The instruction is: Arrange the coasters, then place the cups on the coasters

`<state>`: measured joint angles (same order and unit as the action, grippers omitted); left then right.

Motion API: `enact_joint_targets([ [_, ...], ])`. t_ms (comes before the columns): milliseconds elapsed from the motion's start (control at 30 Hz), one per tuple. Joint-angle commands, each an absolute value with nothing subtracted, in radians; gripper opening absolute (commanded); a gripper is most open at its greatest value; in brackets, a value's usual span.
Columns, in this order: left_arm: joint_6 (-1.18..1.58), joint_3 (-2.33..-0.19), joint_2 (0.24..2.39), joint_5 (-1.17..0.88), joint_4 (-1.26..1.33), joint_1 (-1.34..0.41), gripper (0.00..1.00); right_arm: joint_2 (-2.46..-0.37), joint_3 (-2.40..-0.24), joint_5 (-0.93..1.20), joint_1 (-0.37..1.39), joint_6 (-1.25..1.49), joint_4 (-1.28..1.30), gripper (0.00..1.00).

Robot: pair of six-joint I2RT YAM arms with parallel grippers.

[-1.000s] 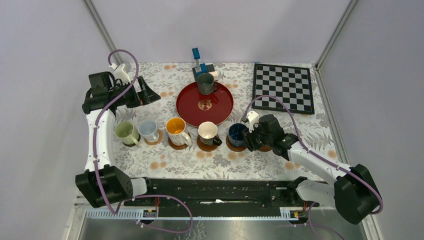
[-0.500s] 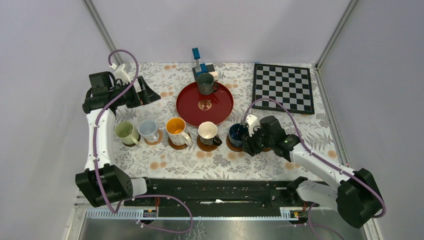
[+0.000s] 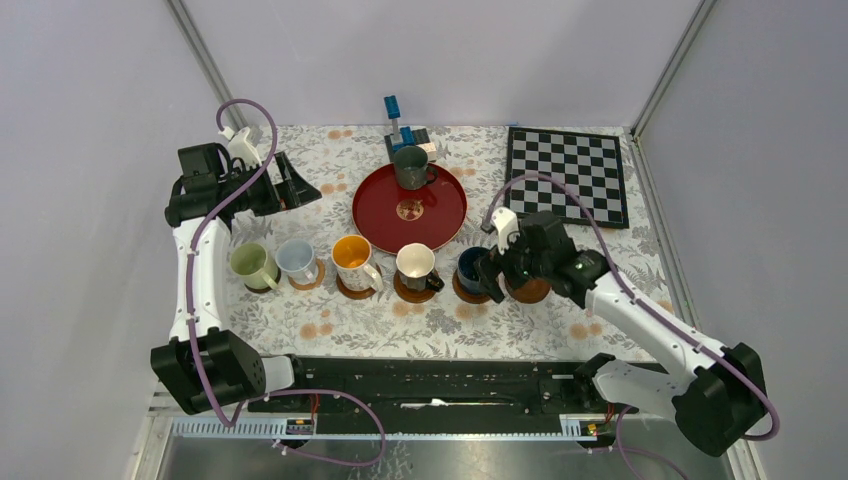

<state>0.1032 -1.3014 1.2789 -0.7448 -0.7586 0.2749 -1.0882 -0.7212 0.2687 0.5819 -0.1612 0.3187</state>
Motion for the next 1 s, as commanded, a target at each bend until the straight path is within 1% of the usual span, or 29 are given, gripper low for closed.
enact_joint_targets([
  [0,0.106,-1.315,1.282,-0.762,-0.713,0.273,0.99,-1.093,-0.94,0.283,0.586,-0.268,0.472,1.0],
  [133,0.099,-1.314,1.29,-0.777,-0.713,0.272,0.99,-1.19,-1.131,0.353,0.566,-0.332,0.545,1.0],
  [367,0.054,-1.303,1.262,-0.813,-0.713,0.273,0.99,-1.542,-1.426,0.466,0.461,-0.4,0.548,1.0],
  [500,0.011,-1.308,1.251,-0.832,-0.739,0.272,0.99,-1.73,-1.581,0.49,0.459,-0.446,0.534,0.99],
  [667,-0.024,-1.302,1.241,-0.865,-0.75,0.273,0.99,-1.917,-1.762,0.514,0.459,-0.469,0.492,0.96],
  [967,-0.025,-1.293,1.245,-0.84,-0.748,0.273,0.99,-2.257,-2.116,0.511,0.459,-0.456,0.555,0.94],
])
